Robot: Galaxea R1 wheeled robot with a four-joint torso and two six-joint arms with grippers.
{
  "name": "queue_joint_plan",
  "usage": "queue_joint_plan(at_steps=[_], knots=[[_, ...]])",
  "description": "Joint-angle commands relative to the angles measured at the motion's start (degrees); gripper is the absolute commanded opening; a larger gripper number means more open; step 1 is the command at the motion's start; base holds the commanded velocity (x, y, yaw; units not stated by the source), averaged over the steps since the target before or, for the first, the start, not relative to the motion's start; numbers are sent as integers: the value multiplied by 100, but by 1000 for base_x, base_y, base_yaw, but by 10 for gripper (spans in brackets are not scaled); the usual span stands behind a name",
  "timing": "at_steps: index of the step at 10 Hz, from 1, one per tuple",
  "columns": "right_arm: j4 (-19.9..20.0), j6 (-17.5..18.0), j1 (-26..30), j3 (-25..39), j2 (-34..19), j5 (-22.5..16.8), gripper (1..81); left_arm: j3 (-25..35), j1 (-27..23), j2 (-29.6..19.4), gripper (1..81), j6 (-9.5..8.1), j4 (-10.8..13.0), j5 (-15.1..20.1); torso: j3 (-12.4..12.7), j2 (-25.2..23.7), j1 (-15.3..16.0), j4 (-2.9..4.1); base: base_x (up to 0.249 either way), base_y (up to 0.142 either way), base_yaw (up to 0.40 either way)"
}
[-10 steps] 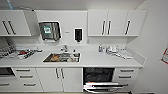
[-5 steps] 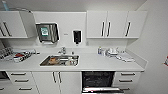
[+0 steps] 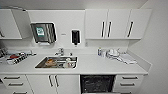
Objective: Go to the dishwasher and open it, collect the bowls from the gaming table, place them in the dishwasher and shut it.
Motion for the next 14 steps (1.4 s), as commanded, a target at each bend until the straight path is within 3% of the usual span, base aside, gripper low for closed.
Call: queue_joint_plan(at_steps=[1, 14], knots=[[-40, -18, 170, 15, -50, -255, 10, -50, -198, -89, 10, 38, 5, 187, 0, 0, 0, 0, 136, 0, 0], [-40, -18, 187, 6, -41, -255, 10, -50, -190, -97, 10, 38, -4, 178, 0, 0, -3, 0, 119, 0, 0]])
